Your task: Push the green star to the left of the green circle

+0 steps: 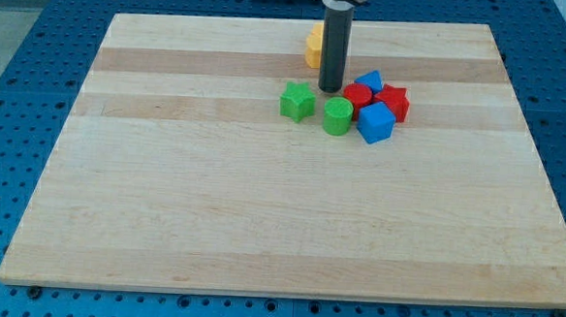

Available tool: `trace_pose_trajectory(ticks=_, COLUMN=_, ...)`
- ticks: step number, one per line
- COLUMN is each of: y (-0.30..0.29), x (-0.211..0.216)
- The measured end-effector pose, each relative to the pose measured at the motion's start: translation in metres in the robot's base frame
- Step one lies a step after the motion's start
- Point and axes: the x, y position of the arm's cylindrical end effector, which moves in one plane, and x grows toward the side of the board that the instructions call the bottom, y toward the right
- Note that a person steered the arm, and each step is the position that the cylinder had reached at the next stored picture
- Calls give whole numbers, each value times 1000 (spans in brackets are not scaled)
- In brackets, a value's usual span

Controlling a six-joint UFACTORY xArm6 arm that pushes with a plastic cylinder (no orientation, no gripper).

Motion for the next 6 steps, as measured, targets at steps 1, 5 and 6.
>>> trace_pose_trajectory(ticks=1, y=-22, x=0)
trace_pose_trajectory(ticks=5, y=-39, x=17)
trace_pose_trajectory(ticks=6, y=-29, x=8)
